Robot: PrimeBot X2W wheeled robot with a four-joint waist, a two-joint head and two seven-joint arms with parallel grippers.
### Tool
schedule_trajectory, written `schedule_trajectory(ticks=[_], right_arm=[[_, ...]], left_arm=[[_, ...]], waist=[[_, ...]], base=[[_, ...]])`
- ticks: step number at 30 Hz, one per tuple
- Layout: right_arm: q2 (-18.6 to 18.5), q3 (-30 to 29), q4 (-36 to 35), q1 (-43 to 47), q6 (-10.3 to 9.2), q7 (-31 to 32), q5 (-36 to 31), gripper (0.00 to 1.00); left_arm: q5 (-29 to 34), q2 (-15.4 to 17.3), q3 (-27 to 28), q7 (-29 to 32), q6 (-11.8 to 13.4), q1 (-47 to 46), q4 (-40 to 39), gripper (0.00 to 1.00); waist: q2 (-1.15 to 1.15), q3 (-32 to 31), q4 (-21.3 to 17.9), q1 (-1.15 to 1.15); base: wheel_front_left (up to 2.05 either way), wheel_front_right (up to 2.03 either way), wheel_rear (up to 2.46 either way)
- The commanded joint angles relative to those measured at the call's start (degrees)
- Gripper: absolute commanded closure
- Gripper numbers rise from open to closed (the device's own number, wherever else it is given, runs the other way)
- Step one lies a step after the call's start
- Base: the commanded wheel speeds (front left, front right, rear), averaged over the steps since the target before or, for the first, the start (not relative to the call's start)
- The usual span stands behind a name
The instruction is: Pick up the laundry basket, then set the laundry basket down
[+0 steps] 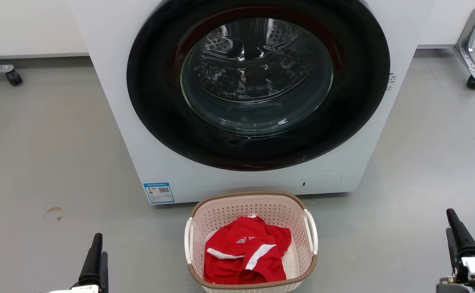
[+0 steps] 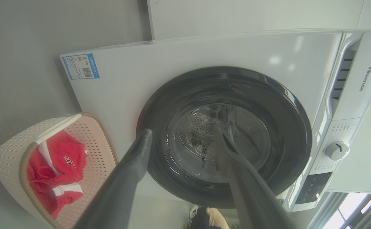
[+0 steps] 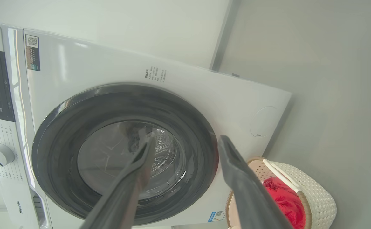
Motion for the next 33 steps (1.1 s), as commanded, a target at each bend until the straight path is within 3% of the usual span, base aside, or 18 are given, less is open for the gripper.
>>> schedule_trajectory(ticks=[1,13,33], right_arm=[[-1.84,0.45,-1.26,-3.44,0.09,-0.83,-0.89,0.0],[-2.27,2.66,0.78,-4.82,0.12,-2.92,-8.53,0.0],[-1.93,3.41,2.53,-6.52,0.18,-6.47,-32.26,0.0]], left_arm=[[1.07,0.64,0.4,-0.34,0.17,-1.05,-1.9,0.0],[9.58,0.66,0.15,-2.22,1.18,-0.49,-3.17,0.0],[29.58,2.49,-2.62,-5.8,5.15,0.28,-3.92,0.0]], waist=[[0.0,-0.01,-0.01,-0.01],[0.0,-0.1,-0.03,-0.01],[0.0,-0.22,-0.04,-0.01]], base=[[0.0,0.0,0.0],[0.0,0.0,0.0],[0.0,0.0,0.0]])
